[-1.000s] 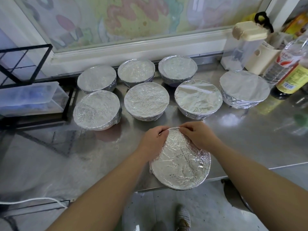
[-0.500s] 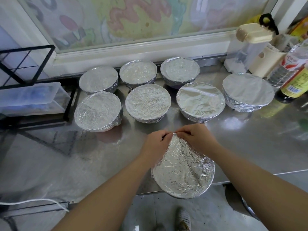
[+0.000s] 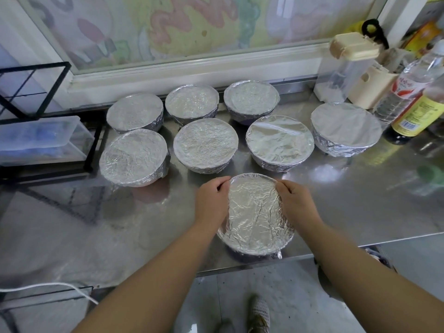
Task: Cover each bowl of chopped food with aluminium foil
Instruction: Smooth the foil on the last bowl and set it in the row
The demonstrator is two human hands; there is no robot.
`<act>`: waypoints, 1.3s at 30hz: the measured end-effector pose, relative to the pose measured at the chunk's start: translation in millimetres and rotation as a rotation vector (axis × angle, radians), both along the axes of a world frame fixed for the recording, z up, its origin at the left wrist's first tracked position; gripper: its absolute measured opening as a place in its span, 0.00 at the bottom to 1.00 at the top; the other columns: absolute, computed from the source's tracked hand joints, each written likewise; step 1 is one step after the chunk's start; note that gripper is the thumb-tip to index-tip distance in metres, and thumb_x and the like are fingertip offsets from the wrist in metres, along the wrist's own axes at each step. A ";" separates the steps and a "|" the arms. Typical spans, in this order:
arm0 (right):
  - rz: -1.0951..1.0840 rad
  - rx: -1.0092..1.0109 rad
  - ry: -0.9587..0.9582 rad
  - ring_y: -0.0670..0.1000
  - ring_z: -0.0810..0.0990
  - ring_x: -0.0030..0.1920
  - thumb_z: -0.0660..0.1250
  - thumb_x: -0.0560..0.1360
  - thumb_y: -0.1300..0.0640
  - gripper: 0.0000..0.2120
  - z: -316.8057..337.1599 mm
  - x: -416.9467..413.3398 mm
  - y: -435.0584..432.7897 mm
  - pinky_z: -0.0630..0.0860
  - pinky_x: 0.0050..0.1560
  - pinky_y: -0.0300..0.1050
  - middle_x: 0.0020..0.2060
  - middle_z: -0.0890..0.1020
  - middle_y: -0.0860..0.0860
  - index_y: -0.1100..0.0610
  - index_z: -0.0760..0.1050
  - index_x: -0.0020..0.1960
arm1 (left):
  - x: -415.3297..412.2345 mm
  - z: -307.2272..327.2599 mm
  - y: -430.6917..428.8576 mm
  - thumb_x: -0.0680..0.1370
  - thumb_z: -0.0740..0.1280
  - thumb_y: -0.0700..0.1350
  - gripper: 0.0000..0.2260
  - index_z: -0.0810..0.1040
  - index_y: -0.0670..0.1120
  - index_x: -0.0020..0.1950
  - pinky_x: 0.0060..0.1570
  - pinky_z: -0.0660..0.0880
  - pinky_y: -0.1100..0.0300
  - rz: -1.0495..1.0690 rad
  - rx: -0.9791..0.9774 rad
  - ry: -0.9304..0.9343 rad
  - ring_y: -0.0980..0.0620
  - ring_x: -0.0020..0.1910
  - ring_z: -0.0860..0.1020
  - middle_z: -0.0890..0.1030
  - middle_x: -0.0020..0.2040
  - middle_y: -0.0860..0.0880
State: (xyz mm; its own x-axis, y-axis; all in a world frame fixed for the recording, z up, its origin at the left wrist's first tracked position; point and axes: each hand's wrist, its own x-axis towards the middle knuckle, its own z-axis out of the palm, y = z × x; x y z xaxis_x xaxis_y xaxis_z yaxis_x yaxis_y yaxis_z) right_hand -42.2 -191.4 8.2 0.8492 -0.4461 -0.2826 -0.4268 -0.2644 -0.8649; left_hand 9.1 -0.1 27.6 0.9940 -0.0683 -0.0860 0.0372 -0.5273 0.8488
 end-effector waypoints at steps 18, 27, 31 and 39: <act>0.169 -0.317 -0.291 0.46 0.72 0.66 0.66 0.81 0.50 0.16 20.1 -48.4 -0.5 0.67 0.67 0.45 0.65 0.74 0.46 0.51 0.76 0.67 | -37.2 6.8 33.8 0.79 0.66 0.47 0.07 0.78 0.46 0.53 0.48 0.74 0.62 -0.285 0.156 -0.573 0.57 0.48 0.76 0.77 0.49 0.54; 0.895 -0.762 -0.618 0.55 0.79 0.57 0.69 0.79 0.52 0.07 8.9 -62.9 -17.6 0.77 0.55 0.50 0.55 0.81 0.51 0.55 0.81 0.47 | -78.1 -19.4 60.2 0.79 0.66 0.53 0.11 0.83 0.47 0.52 0.42 0.79 0.59 -0.479 0.154 -0.478 0.57 0.41 0.82 0.85 0.46 0.54; 0.785 -0.750 -0.632 0.55 0.80 0.52 0.74 0.76 0.55 0.05 3.3 -62.1 -3.3 0.77 0.53 0.52 0.50 0.82 0.50 0.56 0.83 0.44 | -74.6 -22.5 58.6 0.78 0.69 0.49 0.08 0.82 0.48 0.54 0.47 0.79 0.63 -0.393 0.116 -0.357 0.59 0.45 0.82 0.85 0.48 0.55; 0.574 -0.715 -0.647 0.56 0.79 0.47 0.78 0.68 0.62 0.05 -2.3 -57.1 35.9 0.77 0.48 0.52 0.44 0.83 0.51 0.59 0.82 0.38 | -77.2 -25.1 35.8 0.76 0.71 0.37 0.12 0.71 0.45 0.55 0.50 0.79 0.62 -0.107 -0.375 0.175 0.60 0.48 0.82 0.81 0.50 0.49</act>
State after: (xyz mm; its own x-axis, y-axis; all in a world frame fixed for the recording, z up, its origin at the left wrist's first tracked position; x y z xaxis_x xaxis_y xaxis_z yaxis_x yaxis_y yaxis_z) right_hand -99.3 -155.6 5.9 0.8751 0.1759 0.4507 0.3930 -0.8018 -0.4501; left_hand -68.1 35.7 2.5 0.9522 -0.2287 -0.2025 0.1600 -0.1915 0.9684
